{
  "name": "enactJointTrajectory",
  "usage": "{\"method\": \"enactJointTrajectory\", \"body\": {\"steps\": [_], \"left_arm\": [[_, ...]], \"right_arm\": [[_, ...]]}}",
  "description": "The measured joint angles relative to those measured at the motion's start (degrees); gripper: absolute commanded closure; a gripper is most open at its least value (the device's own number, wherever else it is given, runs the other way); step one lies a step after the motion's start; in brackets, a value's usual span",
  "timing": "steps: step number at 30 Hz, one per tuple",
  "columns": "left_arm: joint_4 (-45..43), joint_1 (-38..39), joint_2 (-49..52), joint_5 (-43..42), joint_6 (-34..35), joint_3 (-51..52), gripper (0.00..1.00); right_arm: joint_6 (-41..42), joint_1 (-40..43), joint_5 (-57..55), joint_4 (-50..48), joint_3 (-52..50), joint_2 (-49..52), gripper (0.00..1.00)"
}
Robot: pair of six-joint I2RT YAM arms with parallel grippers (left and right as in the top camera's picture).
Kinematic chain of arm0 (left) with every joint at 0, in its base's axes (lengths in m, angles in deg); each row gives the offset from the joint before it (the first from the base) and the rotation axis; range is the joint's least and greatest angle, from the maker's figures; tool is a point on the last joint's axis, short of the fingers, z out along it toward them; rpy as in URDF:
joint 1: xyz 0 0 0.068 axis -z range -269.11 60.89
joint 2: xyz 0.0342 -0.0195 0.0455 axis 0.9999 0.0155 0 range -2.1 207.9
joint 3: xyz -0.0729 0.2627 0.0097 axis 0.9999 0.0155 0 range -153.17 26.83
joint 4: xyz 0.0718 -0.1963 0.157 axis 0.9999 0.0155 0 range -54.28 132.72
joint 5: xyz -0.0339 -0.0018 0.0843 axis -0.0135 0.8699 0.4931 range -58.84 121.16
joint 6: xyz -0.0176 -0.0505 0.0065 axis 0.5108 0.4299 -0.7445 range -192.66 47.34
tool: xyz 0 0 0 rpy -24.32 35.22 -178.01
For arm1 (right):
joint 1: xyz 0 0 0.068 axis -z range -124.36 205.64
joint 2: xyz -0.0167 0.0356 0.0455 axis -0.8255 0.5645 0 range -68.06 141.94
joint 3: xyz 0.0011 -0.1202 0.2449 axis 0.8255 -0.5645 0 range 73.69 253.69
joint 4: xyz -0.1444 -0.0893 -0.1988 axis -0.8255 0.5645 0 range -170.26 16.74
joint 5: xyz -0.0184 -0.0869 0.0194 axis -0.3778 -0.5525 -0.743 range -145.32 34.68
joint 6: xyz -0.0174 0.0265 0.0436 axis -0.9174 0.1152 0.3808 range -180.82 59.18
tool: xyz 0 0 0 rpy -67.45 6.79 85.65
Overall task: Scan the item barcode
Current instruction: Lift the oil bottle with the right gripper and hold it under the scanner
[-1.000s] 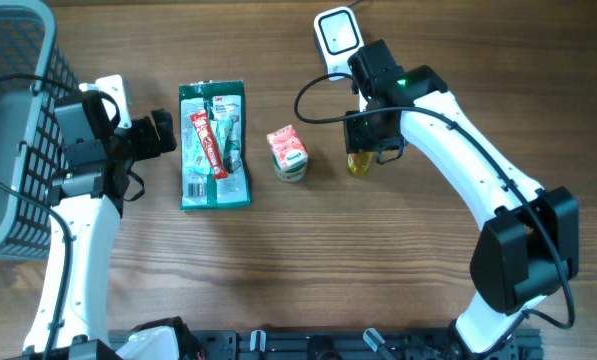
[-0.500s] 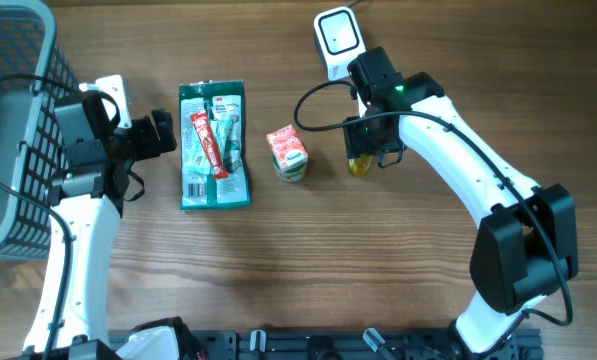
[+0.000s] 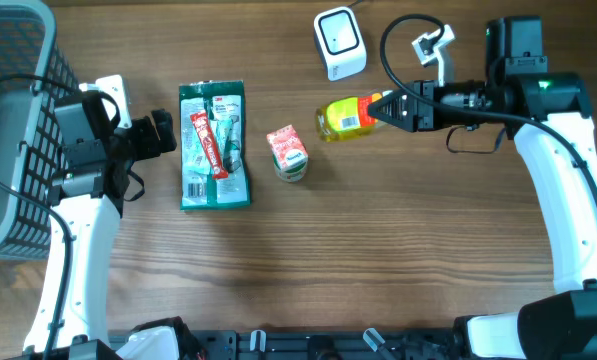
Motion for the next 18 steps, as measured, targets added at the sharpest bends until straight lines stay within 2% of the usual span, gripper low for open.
{"method": "enactJointTrajectory", "body": {"steps": [1, 4, 7, 11, 16, 18], "left_arm": [[0.0, 0.0, 0.0, 0.0, 0.0, 0.0, 0.00], [0.0, 0.0, 0.0, 0.0, 0.0, 0.0, 0.00], [0.0, 0.0, 0.0, 0.0, 0.0, 0.0, 0.00], [0.0, 0.0, 0.0, 0.0, 0.0, 0.0, 0.00], [0.0, 0.0, 0.0, 0.0, 0.0, 0.0, 0.00], [0.0, 0.0, 0.0, 0.0, 0.0, 0.0, 0.00]], "right_arm": [[-0.1, 0.0, 2.1, 0.0, 0.0, 0.0, 0.65], [-0.2, 0.0, 6.5, -0.4, 0.0, 0.0, 0.64], [-0.2, 0.0, 6.5, -0.4, 0.0, 0.0, 0.83], [-0.2, 0.0, 2.1, -1.1, 0.0, 0.0, 0.96], [5.7, 0.0, -5.4, -7.7, 1.5, 0.0, 0.96], [8.1, -0.1, -10.1, -7.3, 8.6, 0.9, 0.96]]}}
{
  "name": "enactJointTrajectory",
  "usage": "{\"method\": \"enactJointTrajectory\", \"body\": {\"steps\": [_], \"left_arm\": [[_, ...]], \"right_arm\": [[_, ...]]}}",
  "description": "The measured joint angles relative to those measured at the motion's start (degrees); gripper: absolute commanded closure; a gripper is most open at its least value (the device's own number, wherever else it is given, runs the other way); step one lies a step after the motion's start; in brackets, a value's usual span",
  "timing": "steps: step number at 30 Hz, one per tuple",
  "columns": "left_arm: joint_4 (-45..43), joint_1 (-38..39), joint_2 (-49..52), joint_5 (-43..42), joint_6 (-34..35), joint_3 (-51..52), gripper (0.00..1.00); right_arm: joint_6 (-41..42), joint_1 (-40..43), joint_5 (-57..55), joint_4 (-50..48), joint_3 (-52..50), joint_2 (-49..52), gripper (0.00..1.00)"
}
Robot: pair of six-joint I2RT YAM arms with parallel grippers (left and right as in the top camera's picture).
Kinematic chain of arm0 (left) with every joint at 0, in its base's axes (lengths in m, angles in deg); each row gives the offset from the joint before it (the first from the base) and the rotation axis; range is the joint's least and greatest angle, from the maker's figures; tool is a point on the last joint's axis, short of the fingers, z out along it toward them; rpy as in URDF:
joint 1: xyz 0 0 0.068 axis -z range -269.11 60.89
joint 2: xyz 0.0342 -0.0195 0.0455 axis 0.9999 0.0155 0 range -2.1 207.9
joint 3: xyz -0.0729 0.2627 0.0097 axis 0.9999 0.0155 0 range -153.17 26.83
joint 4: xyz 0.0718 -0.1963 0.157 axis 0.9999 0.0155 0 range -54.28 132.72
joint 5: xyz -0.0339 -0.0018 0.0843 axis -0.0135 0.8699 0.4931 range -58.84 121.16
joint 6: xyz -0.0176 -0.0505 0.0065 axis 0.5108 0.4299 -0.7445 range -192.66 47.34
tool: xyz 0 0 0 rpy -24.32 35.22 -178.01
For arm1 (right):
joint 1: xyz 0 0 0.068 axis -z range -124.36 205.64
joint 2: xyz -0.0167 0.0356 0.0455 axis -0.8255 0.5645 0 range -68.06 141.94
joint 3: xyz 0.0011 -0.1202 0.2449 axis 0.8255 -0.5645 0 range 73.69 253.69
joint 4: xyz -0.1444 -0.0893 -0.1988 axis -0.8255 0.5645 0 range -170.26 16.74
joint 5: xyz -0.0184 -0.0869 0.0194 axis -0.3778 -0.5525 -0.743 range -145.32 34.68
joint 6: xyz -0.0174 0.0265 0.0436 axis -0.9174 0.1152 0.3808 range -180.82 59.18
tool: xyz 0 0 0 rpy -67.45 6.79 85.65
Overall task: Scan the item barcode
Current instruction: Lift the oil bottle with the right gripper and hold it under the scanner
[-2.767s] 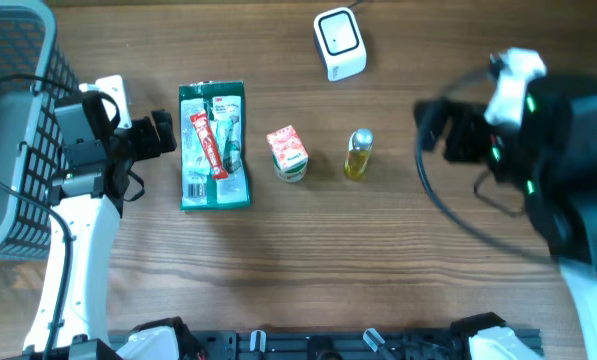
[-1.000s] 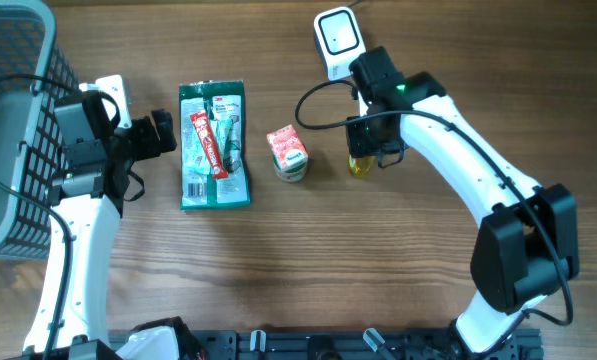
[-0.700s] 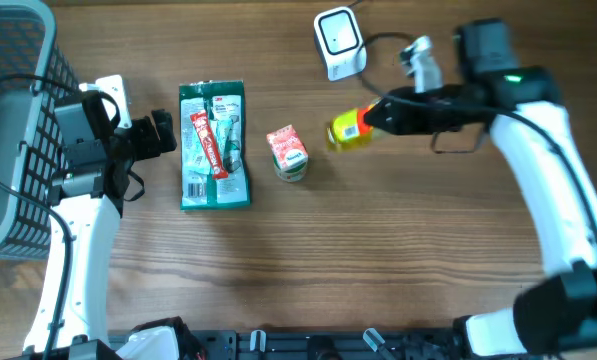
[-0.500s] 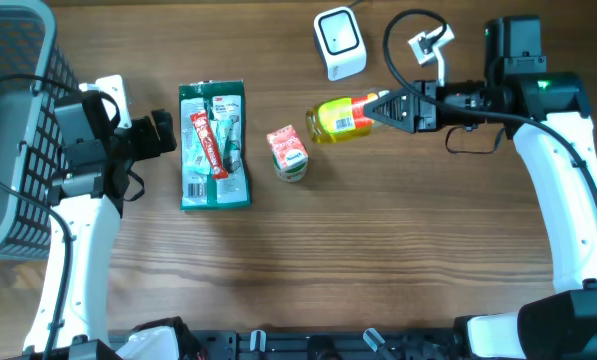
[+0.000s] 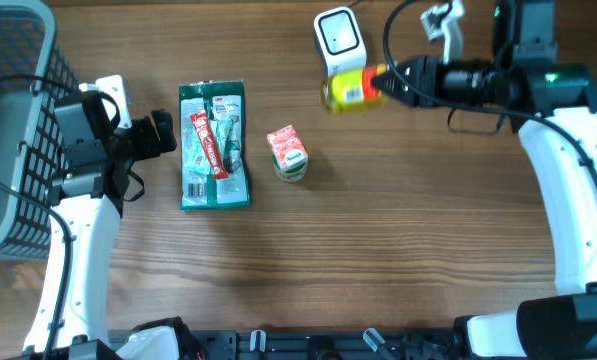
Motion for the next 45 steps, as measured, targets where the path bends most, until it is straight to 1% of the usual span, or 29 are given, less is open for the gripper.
{"method": "enactJointTrajectory", "body": {"steps": [2, 3, 4, 6, 8, 10, 12, 14, 18, 20, 23, 27, 32, 37, 41, 45], "left_arm": [[0.0, 0.0, 0.0, 0.0, 0.0, 0.0, 0.00], [0.0, 0.0, 0.0, 0.0, 0.0, 0.0, 0.00], [0.0, 0.0, 0.0, 0.0, 0.0, 0.0, 0.00], [0.0, 0.0, 0.0, 0.0, 0.0, 0.0, 0.00], [0.0, 0.0, 0.0, 0.0, 0.0, 0.0, 0.00], [0.0, 0.0, 0.0, 0.0, 0.0, 0.0, 0.00], [0.0, 0.0, 0.0, 0.0, 0.0, 0.0, 0.00], [0.0, 0.0, 0.0, 0.0, 0.0, 0.0, 0.00], [0.0, 0.0, 0.0, 0.0, 0.0, 0.0, 0.00], [0.0, 0.0, 0.0, 0.0, 0.0, 0.0, 0.00], [0.0, 0.0, 0.0, 0.0, 0.0, 0.0, 0.00], [0.0, 0.0, 0.0, 0.0, 0.0, 0.0, 0.00], [0.0, 0.0, 0.0, 0.0, 0.0, 0.0, 0.00], [0.0, 0.0, 0.0, 0.0, 0.0, 0.0, 0.00], [0.0, 0.0, 0.0, 0.0, 0.0, 0.0, 0.00], [0.0, 0.0, 0.0, 0.0, 0.0, 0.0, 0.00]], "right_arm": [[0.6, -0.4, -6.7, -1.2, 8.7, -0.2, 0.96], [0.1, -1.0, -9.4, -2.0, 10.0, -0.2, 0.96], [-0.9, -2.3, -14.3, -3.3, 11.0, -0.3, 0.96], [-3.9, -6.9, -26.1, -4.9, 11.1, 0.0, 0.96], [-8.0, -12.7, -37.8, -8.4, 11.1, 2.1, 0.96], [-12.9, -17.6, -49.2, -12.5, 11.1, 6.3, 0.96], [-17.1, -20.8, -58.1, -15.9, 11.1, 11.6, 0.96], [-19.5, -22.4, -64.3, -19.3, 11.1, 16.8, 0.96], [-22.6, -22.6, -71.3, -24.8, 11.1, 26.4, 0.95], [-26.3, -22.6, -76.6, -28.9, 11.1, 31.3, 0.96], [-31.4, -22.7, -82.8, -32.9, 11.1, 36.0, 0.96], [-38.3, -23.6, -85.1, -40.1, 11.1, 36.9, 0.96], [-41.9, -25.1, -85.5, -42.1, 11.1, 36.9, 0.96], [-47.9, -25.2, -86.0, -44.0, 10.7, 37.5, 0.96], [-48.3, -25.2, -86.9, -44.2, 10.5, 39.6, 0.96], [-45.3, -25.0, -88.7, -43.0, 10.3, 38.7, 0.96]]}}
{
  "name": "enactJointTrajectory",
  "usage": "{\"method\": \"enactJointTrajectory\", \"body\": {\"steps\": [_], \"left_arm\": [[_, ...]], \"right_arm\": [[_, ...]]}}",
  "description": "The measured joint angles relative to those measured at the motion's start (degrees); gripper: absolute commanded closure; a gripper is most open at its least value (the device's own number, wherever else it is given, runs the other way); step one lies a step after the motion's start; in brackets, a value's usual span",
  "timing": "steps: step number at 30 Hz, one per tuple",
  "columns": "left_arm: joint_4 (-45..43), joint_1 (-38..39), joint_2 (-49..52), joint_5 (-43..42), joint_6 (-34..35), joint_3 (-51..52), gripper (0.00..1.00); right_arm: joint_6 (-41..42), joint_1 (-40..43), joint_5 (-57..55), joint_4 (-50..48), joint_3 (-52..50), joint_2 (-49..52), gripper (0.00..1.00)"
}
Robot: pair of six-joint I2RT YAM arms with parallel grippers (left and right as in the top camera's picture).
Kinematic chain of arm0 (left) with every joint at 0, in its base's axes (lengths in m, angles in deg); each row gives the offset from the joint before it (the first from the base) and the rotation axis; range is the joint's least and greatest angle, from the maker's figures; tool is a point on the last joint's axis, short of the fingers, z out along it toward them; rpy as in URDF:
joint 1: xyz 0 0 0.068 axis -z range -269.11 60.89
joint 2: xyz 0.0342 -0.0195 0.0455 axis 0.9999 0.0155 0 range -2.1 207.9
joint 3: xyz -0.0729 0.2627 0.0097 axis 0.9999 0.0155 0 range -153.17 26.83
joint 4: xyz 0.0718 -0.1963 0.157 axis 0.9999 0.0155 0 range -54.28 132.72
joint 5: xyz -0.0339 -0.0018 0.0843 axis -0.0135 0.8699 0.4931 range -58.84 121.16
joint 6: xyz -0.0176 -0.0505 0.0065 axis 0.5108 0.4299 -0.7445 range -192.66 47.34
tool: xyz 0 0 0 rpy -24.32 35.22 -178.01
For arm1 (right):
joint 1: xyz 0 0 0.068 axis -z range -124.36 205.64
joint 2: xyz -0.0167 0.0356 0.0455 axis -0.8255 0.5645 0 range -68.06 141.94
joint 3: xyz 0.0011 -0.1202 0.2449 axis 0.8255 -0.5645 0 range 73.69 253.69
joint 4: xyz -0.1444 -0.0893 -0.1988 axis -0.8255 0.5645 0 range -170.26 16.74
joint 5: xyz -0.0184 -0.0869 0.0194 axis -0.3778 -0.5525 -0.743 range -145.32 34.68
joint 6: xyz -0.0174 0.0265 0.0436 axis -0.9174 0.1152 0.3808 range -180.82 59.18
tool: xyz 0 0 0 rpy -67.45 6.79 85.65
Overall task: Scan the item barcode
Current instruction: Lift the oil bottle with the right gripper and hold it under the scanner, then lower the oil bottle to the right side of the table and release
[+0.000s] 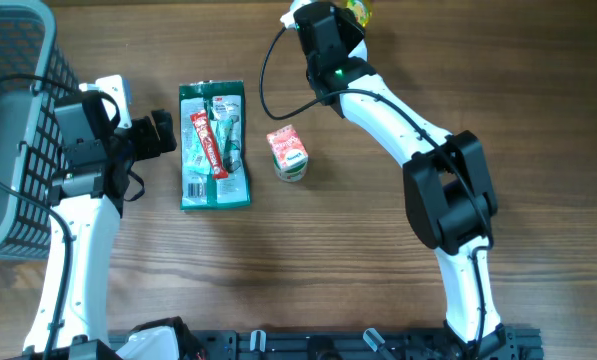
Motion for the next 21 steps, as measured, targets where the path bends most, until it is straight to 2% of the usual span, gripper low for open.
{"method": "enactJointTrajectory", "body": {"steps": [3, 6, 7, 9, 11, 13, 14, 16, 20, 21], "left_arm": [[0.1, 0.0, 0.0, 0.0, 0.0, 0.0, 0.00], [0.1, 0.0, 0.0, 0.0, 0.0, 0.0, 0.00], [0.0, 0.0, 0.0, 0.0, 0.0, 0.0, 0.00], [0.0, 0.0, 0.0, 0.0, 0.0, 0.0, 0.00], [0.0, 0.0, 0.0, 0.0, 0.0, 0.0, 0.00], [0.0, 0.0, 0.0, 0.0, 0.0, 0.0, 0.00], [0.0, 0.0, 0.0, 0.0, 0.0, 0.0, 0.00], [0.0, 0.0, 0.0, 0.0, 0.0, 0.0, 0.00], [0.0, 0.0, 0.0, 0.0, 0.0, 0.0, 0.00], [0.0, 0.0, 0.0, 0.0, 0.0, 0.0, 0.00]], "right_arm": [[4.9, 0.6, -2.2, 10.1, -0.8, -7.6, 0.96], [16.7, 3.5, -0.2, 27.1, -0.5, -20.4, 0.96], [21.3, 5.5, 5.1, 35.8, -0.2, -24.0, 0.96], [27.3, 10.5, 14.8, 45.9, 0.2, -28.2, 0.95], [32.0, 19.4, 29.9, 58.7, 0.0, -29.4, 0.94], [34.0, 24.5, 37.2, 65.1, -0.6, -28.5, 0.91], [35.1, 27.3, 40.5, 67.4, -2.8, -28.5, 0.90], [36.0, 31.0, 43.1, 65.8, -7.8, -28.2, 0.90], [37.4, 34.0, 43.0, 56.8, -22.1, -27.5, 0.89], [38.5, 33.9, 42.1, 52.3, -25.2, -27.4, 0.86]]}}
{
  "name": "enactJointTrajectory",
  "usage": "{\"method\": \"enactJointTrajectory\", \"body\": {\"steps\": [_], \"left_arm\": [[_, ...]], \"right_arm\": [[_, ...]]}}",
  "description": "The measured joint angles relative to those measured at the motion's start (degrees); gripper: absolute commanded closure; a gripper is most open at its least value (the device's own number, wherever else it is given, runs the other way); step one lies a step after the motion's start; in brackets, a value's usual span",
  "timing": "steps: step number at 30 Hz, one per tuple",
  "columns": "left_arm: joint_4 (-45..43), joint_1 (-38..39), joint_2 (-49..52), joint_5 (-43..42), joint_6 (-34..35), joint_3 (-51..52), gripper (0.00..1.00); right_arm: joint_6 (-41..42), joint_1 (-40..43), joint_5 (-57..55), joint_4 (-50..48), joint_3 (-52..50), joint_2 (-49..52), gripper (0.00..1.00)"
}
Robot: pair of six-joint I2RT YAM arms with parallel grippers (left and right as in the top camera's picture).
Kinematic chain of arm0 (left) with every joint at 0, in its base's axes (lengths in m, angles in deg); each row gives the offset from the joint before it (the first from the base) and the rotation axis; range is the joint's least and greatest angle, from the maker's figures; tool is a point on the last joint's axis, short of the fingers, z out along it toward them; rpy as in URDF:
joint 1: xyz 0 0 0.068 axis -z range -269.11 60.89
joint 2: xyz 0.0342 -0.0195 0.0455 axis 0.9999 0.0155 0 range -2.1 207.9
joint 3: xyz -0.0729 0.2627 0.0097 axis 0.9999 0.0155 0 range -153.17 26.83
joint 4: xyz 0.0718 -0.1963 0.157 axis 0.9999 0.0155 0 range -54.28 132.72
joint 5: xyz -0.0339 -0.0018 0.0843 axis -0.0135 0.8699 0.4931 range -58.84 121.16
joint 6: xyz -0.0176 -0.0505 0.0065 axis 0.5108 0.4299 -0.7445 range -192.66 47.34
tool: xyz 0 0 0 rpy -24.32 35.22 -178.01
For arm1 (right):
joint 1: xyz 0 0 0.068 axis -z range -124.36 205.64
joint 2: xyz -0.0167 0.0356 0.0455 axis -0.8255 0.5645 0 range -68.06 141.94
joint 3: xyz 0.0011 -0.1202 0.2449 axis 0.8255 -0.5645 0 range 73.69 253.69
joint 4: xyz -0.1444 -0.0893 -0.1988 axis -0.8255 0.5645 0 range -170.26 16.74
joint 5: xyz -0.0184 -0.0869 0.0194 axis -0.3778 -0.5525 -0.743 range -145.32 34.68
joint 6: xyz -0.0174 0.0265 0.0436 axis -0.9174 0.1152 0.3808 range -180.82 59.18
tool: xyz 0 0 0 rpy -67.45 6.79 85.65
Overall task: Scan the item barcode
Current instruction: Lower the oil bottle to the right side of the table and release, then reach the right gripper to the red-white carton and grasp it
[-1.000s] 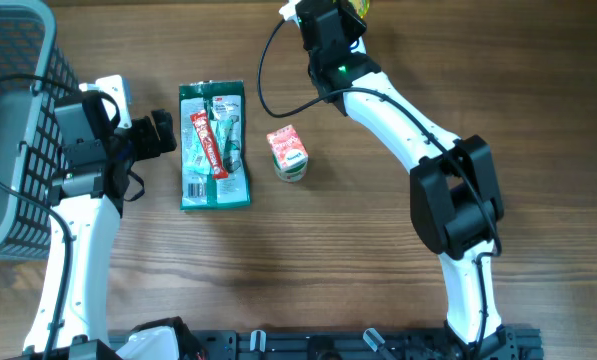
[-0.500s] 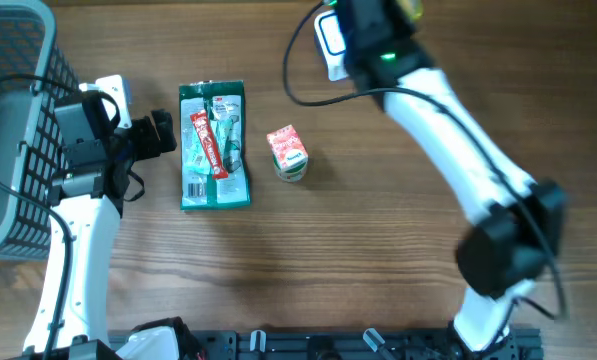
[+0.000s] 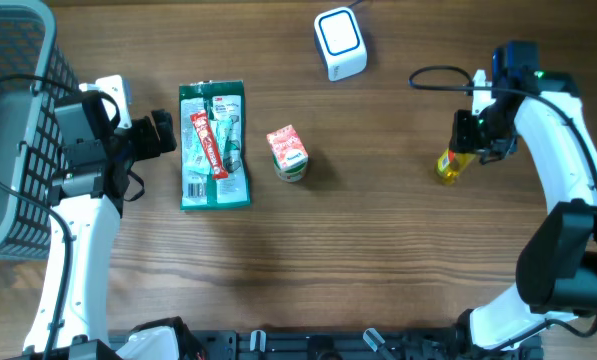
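Observation:
A yellow bottle with a label sits low at the right side of the table. It pokes out down-left from under my right gripper, which points down and looks shut on its top end. The white barcode scanner stands at the far middle edge, well left of the bottle, with nothing in front of it. My left gripper hovers open just left of a green packet, holding nothing.
A small red and white carton stands right of the green packet. A dark wire basket fills the left edge behind the left arm. A black cable loops from the right wrist toward the scanner side.
My right arm was stretched across the scanner at the far edge with the yellow bottle. Now it is at the right side with the bottle down near the table. The left arm is unchanged.
My right gripper first held the yellow bottle on its side just right of the carton, below the scanner. Then the bottle was right beside the scanner. Later the arm covered the scanner with the bottle at the far edge. Now the bottle is at the right.

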Motion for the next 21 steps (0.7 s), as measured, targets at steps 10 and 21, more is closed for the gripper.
{"method": "enactJointTrajectory", "body": {"steps": [10, 21], "left_arm": [[0.0, 0.0, 0.0, 0.0, 0.0, 0.0, 0.00], [0.0, 0.0, 0.0, 0.0, 0.0, 0.0, 0.00]], "right_arm": [[3.6, 0.0, -0.9, -3.1, -2.5, -1.4, 0.17], [3.5, -4.0, 5.5, 4.1, 14.2, -13.2, 0.36]]}}
